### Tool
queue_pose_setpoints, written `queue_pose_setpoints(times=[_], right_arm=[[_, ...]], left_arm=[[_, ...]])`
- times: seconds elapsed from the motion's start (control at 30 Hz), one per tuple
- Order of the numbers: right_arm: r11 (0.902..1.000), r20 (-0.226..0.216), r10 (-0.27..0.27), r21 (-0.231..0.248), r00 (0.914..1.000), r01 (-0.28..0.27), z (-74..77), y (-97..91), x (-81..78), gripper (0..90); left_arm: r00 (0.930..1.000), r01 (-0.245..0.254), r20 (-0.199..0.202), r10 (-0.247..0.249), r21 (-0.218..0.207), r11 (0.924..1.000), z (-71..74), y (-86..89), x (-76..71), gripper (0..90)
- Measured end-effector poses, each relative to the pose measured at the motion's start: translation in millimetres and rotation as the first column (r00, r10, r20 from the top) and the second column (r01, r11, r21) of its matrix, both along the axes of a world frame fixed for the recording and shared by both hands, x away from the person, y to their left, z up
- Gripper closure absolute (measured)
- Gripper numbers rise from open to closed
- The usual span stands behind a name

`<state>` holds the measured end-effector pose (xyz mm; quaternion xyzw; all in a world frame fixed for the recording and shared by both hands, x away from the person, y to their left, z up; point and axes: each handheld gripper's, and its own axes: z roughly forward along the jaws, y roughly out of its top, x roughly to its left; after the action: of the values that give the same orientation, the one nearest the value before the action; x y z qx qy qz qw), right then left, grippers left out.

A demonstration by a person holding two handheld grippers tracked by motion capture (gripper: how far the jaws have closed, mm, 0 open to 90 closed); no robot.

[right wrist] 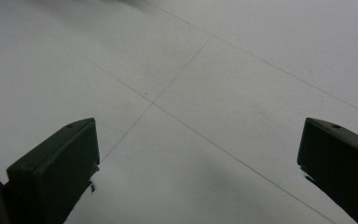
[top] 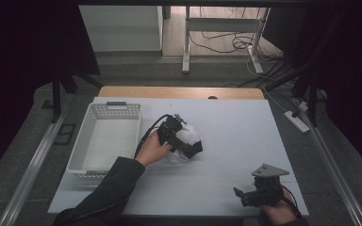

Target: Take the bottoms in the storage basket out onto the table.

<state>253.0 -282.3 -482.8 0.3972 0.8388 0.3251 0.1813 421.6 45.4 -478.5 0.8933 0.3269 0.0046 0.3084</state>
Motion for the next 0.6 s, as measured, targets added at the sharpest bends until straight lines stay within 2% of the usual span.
queue_pose_setpoints(times=[0.23, 0.47, 0.6], right_arm=[[1.0, 0.0, 0.0, 0.0, 1.0, 0.0, 0.0, 0.0, 0.0, 0.0], [1.0, -0.002, 0.0, -0.001, 1.0, 0.0, 0.1, -0.1, 0.1, 0.0], [1.0, -0.002, 0.001, -0.002, 1.0, -0.001, 0.1, 0.0, 0.1, 0.0]], left_arm=[[1.0, -0.007, 0.004, 0.008, -0.038, 0.9992, 7.6, 5.9, -0.6, 0.0], [1.0, -0.005, 0.006, 0.006, -0.04, 0.9992, 7.2, 9.4, -1.1, 0.0], [0.9997, -0.006, 0.025, 0.007, -0.049, 0.9988, 11.7, 12.1, -3.2, 0.0]])
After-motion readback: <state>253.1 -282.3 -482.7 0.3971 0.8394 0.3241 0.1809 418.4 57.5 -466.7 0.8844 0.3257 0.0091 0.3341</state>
